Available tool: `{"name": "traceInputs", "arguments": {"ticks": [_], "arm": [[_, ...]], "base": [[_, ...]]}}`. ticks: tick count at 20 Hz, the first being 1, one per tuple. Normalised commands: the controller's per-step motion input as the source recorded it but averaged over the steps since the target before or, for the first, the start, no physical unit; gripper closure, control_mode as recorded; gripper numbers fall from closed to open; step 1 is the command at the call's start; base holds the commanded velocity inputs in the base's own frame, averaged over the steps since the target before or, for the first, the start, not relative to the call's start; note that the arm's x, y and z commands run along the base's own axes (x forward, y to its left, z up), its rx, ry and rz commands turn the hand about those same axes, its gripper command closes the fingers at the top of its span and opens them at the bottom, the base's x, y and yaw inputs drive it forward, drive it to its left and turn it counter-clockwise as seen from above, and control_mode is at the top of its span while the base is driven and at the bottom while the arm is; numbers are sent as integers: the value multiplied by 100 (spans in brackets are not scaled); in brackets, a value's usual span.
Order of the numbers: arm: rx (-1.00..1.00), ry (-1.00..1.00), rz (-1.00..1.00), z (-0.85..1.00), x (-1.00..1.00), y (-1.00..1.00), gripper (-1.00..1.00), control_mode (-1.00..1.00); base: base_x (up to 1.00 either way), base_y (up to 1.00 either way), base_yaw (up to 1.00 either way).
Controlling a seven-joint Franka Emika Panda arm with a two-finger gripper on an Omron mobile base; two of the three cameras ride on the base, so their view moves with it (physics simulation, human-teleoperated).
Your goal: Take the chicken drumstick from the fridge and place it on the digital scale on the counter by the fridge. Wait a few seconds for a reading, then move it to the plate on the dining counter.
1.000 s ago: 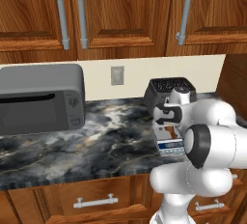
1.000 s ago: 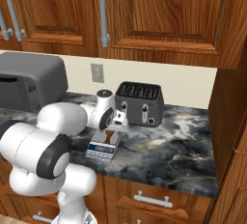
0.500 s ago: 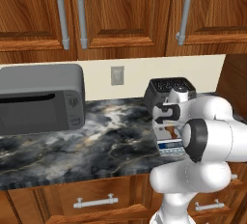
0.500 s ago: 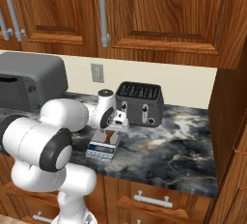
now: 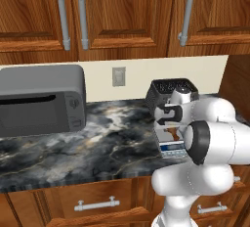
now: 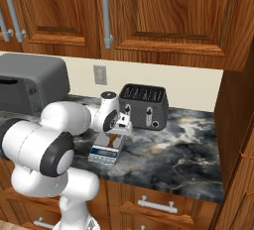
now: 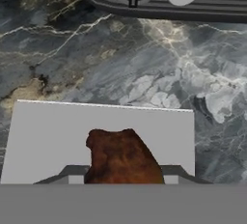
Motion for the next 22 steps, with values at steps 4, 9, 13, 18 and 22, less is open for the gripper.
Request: {"name": "traceInputs", "arguments": {"ticks": [4,9,13,18,22], "arm": [[5,-6,0,57,-59,0,100,-100],[6,-10,2,96,-93,0,100,-100],[2,-6,3,100,-99,0,100,-100],[0,0,2,99,-88,0,100,-100],[0,0,3,86,-70,0,100,-100]], "base": [[0,0,0],[0,0,0],[0,0,0],[0,0,0],[0,0,0]]}}
